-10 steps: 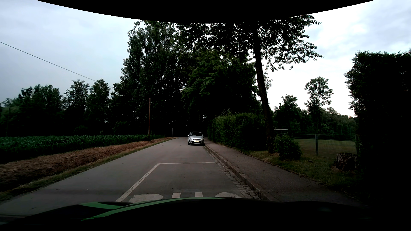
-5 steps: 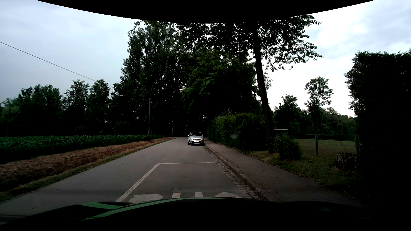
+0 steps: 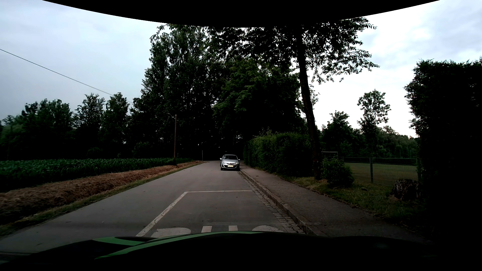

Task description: Follow the waypoints while adhering to traffic rules and regulations

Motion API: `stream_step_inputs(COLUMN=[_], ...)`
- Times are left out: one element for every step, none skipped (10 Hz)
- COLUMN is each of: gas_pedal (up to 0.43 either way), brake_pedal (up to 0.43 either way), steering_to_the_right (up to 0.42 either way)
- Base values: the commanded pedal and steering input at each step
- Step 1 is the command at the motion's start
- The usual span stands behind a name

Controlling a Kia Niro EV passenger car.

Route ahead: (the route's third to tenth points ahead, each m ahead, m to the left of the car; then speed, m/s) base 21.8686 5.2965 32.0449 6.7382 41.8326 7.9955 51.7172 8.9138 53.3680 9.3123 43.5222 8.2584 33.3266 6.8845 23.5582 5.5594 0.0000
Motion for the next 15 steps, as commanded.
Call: stream_step_inputs(gas_pedal=[0.000, 0.000, 0.000, 0.000, 0.000, 0.000, 0.000, 0.000, 0.000, 0.000, 0.000, 0.000, 0.000, 0.000, 0.000], brake_pedal=[0.329, 0.329, 0.329, 0.329, 0.329, 0.329, 0.329, 0.329, 0.329, 0.329, 0.335, 0.329, 0.329, 0.329, 0.329], steering_to_the_right=[-0.013, -0.013, -0.013, -0.013, -0.013, -0.013, -0.013, -0.013, -0.013, -0.013, -0.013, -0.013, -0.013, -0.013, -0.013])
